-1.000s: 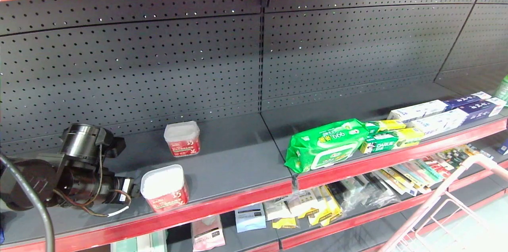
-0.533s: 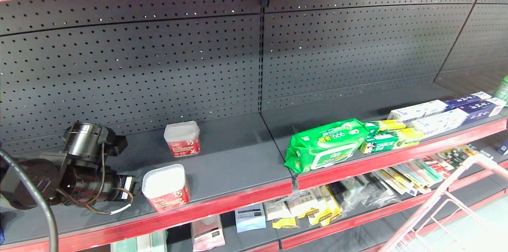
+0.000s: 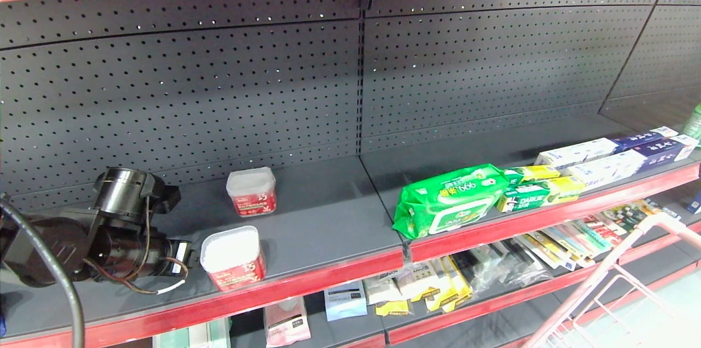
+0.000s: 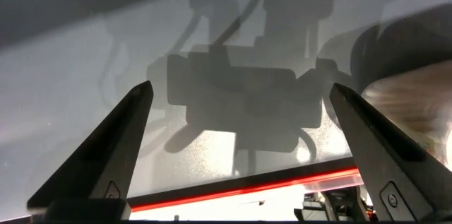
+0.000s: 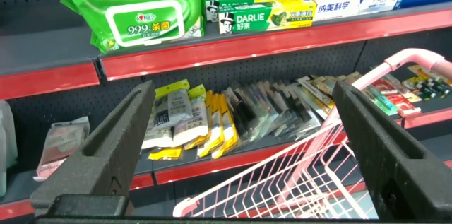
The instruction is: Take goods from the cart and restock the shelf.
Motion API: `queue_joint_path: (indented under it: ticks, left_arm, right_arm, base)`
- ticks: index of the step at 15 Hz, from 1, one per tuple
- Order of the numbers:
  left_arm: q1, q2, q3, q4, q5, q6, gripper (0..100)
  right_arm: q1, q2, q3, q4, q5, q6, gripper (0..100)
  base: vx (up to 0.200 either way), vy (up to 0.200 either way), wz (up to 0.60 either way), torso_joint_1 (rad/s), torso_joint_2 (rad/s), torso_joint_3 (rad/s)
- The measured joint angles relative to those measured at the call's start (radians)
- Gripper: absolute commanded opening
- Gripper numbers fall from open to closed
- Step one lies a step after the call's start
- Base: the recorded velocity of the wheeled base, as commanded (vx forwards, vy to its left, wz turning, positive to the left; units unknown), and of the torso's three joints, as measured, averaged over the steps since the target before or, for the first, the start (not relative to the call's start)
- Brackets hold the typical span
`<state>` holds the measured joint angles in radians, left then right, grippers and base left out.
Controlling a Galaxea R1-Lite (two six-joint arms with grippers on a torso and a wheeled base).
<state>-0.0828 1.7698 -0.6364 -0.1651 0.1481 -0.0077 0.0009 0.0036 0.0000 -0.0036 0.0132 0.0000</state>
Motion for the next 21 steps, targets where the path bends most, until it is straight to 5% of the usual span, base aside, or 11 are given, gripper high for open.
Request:
queue_joint_path:
  ticks: [21]
  left_arm:
    - [-0.021, 0.016, -0.012, 0.0, 0.0, -0.003, 100]
  right_arm:
    - [0.0, 0.0, 0.0, 0.0, 0.0, -0.001, 100]
  base:
    - [0.0, 0.0, 0.0, 0.0, 0.0, 0.0]
